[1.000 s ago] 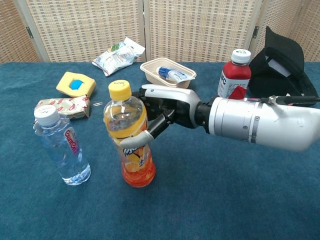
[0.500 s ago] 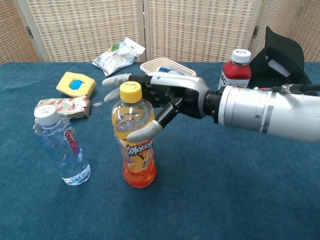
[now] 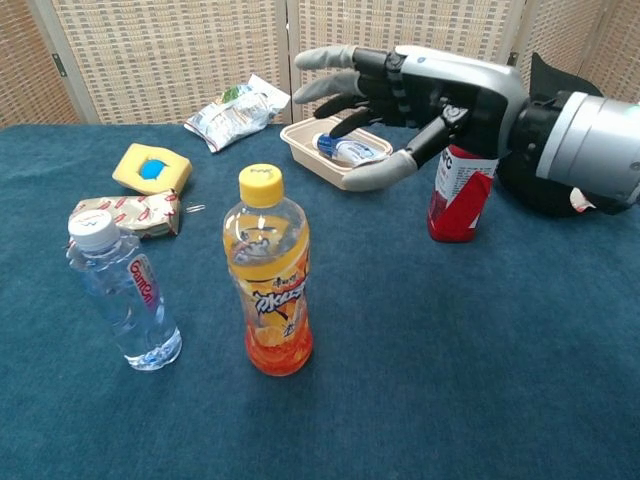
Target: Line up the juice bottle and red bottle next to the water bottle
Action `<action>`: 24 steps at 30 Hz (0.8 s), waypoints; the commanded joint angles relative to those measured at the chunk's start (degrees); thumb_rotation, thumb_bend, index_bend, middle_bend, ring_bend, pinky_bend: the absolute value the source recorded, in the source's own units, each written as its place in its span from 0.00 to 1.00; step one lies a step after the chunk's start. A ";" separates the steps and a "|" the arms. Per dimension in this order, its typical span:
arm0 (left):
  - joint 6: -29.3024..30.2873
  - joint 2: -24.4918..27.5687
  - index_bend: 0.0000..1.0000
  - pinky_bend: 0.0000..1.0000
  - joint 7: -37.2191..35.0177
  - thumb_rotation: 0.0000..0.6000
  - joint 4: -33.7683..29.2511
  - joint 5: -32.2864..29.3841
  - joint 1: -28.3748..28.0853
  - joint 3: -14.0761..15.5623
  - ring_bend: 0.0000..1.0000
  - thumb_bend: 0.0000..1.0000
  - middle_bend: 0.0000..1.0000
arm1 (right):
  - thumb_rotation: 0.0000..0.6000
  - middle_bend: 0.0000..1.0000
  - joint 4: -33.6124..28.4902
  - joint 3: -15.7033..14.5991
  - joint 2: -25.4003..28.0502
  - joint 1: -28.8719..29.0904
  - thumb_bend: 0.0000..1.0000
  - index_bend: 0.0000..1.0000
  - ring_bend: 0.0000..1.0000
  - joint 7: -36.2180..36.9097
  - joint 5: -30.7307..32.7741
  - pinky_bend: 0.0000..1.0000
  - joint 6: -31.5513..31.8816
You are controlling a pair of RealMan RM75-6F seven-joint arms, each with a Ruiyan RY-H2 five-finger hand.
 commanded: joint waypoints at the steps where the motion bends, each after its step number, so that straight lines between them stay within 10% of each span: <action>1: 0.01 0.03 0.06 0.00 -0.16 1.00 0.05 -0.10 0.11 0.08 0.01 0.13 0.00 | 1.00 0.14 -1.42 2.00 1.73 -3.61 0.01 0.08 0.12 -10.33 4.33 0.18 2.87; 13: -0.11 -0.13 0.06 0.00 -0.88 1.00 0.47 0.07 -0.07 0.07 0.01 0.13 0.00 | 1.00 0.06 -4.43 5.64 4.03 -8.35 0.00 0.01 0.00 -21.14 11.49 0.03 4.28; 24: -0.90 -0.34 0.06 0.00 -0.86 1.00 0.82 -0.37 -0.19 0.32 0.01 0.13 0.00 | 1.00 0.03 0.85 7.68 3.95 -10.07 0.00 0.00 0.00 -15.52 15.16 0.03 0.12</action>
